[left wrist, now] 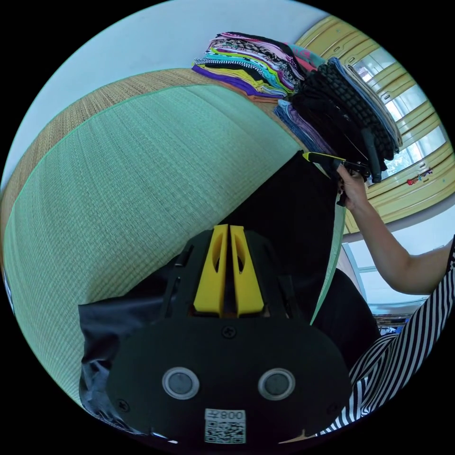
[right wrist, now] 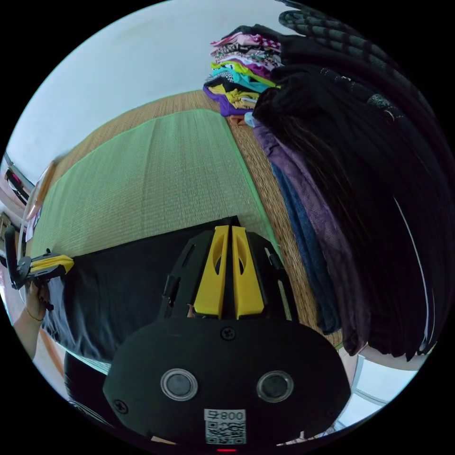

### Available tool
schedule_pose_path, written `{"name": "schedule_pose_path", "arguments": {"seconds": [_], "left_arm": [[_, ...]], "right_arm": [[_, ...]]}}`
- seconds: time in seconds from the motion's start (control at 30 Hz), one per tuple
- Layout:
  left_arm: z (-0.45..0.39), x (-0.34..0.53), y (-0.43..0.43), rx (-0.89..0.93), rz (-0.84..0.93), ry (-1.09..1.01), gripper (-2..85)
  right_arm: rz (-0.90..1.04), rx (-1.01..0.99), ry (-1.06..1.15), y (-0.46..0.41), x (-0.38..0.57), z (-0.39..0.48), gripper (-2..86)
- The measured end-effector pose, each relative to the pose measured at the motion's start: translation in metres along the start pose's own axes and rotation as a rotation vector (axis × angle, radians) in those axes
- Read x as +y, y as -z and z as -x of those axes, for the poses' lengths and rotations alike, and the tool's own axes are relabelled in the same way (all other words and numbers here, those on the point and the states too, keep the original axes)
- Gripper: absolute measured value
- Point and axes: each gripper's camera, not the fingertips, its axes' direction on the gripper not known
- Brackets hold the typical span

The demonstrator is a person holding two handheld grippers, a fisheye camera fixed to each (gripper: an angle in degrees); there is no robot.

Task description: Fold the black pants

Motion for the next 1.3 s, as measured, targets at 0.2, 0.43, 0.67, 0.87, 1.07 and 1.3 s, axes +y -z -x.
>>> {"name": "schedule_pose_path", "arguments": {"seconds": [0.2,0.43,0.67,0.87,1.07,1.3], "left_arm": [[-0.013,-0.013,-0.004,0.003,-0.014,0.012,1.0],[-0.032,-0.038,-0.01,0.001,-0.013,0.036,1.6],[-0.068,-0.068,-0.008,0.113,-0.08,-0.018,4.0],[-0.119,-0.115,-0.031,0.218,-0.039,-0.154,7.1],[-0.182,-0.179,-0.068,0.238,0.052,-0.301,8.1],[-0.252,-0.243,-0.101,0.166,0.13,-0.421,8.7]], "right_arm": [[0.001,-0.004,0.001,-0.004,0.002,-0.012,0.8],[0.023,-0.031,-0.033,-0.006,0.006,-0.04,0.8],[-0.005,-0.114,-0.094,0.005,0.013,-0.083,1.5],[-0.029,-0.108,-0.1,0.033,0.048,-0.12,4.9],[0.022,-0.157,-0.129,0.041,0.108,-0.152,7.8],[0.034,-0.228,-0.184,0.026,0.137,-0.186,8.3]]}}
